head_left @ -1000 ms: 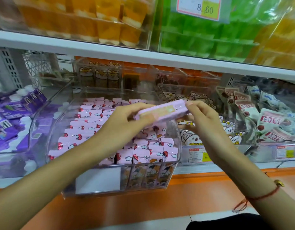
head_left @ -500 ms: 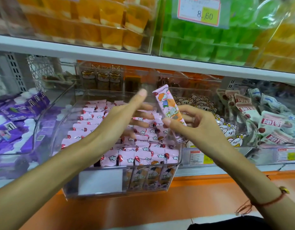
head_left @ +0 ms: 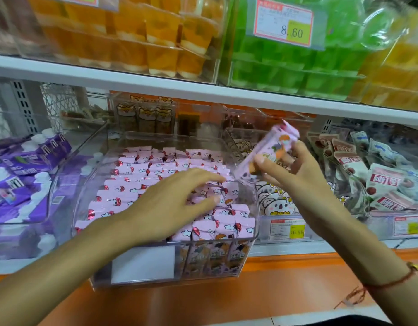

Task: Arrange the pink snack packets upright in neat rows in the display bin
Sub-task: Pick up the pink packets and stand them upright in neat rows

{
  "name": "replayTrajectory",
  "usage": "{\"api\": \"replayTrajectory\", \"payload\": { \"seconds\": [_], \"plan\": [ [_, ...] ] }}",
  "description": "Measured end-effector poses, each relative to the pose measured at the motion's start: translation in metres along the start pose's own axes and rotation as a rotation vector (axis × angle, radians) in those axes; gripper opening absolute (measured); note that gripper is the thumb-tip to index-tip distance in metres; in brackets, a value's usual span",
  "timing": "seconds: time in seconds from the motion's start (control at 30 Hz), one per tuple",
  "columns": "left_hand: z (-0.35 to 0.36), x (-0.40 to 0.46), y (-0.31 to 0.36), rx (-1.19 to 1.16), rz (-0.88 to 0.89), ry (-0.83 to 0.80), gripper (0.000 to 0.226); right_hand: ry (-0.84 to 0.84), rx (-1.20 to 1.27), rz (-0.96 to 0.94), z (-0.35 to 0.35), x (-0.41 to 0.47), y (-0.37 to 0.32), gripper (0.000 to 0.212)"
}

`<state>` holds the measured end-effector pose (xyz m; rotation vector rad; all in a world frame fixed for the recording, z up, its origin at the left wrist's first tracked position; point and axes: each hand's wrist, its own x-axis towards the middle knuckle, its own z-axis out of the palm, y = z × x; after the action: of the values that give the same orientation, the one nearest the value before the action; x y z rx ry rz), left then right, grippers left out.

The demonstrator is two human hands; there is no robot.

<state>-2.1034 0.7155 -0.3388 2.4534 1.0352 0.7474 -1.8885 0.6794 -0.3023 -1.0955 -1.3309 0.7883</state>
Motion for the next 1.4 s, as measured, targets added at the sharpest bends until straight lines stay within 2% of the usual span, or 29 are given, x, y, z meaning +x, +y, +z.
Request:
{"api": "replayTrajectory", "payload": {
  "seconds": [0.07,0.17,0.33,0.4,0.53,0.6,0.67,0.77,0.83,0.9,0.93,1.0,1.07,1.1,1.17,1.23,1.4],
  "plan": [
    [0.005,-0.002,-0.009,0.293,0.069,-0.174,0.046,0.008,-0.071,-0.047,0.003,0.001,0.002,0.056],
    [0.005,-0.001,-0.014,0.380,0.086,-0.209,0.047,-0.031,-0.408,-0.239,0.009,0.001,0.006,0.069],
    [0.006,0.000,-0.016,0.362,0.084,-0.186,0.046,-0.227,-0.963,-0.386,0.012,0.011,-0.006,0.048],
    [0.006,0.000,-0.016,0.357,0.086,-0.181,0.046,-0.234,-1.192,-0.507,0.013,0.016,-0.014,0.046],
    [0.005,0.000,-0.015,0.343,0.083,-0.186,0.045,-0.276,-1.304,-0.533,0.015,0.020,-0.025,0.048],
    [0.005,0.000,-0.015,0.336,0.085,-0.183,0.045,-0.311,-1.352,-0.524,0.017,0.018,-0.019,0.038],
    [0.005,0.000,-0.015,0.335,0.085,-0.180,0.045,-0.424,-1.459,-0.555,0.020,0.012,-0.005,0.022],
    [0.004,0.000,-0.015,0.320,0.081,-0.189,0.043,-0.558,-1.609,-0.624,0.020,0.006,0.011,0.028],
    [0.004,0.001,-0.014,0.296,0.066,-0.170,0.041,-0.581,-1.588,-0.576,0.016,0.009,0.012,0.031],
    [0.004,0.001,-0.012,0.281,0.049,-0.117,0.038,-0.559,-1.430,-0.503,0.012,0.009,0.011,0.032],
    [0.005,0.001,-0.011,0.272,0.046,-0.084,0.037,-0.506,-1.340,-0.496,0.011,0.006,0.010,0.030],
    [0.008,0.003,-0.005,0.231,0.057,-0.031,0.036,-0.292,-1.234,-0.499,0.007,-0.004,0.012,0.028],
    [0.013,0.007,0.004,0.183,0.073,-0.017,0.035,-0.106,-1.157,-0.412,0.002,-0.014,0.016,0.030],
    [0.016,0.009,0.008,0.168,0.078,-0.030,0.034,-0.072,-1.110,-0.352,0.001,-0.017,0.019,0.032],
    [0.023,0.013,0.015,0.200,0.092,-0.094,0.036,-0.101,-1.066,-0.275,-0.001,-0.019,0.024,0.033],
    [0.029,0.017,0.018,0.292,0.105,-0.138,0.038,-0.108,-1.041,-0.276,-0.002,-0.018,0.028,0.031],
    [0.033,0.025,0.021,0.376,0.064,-0.145,0.037,-0.135,-0.798,-0.140,0.000,-0.019,0.035,0.023]
  ]
}}
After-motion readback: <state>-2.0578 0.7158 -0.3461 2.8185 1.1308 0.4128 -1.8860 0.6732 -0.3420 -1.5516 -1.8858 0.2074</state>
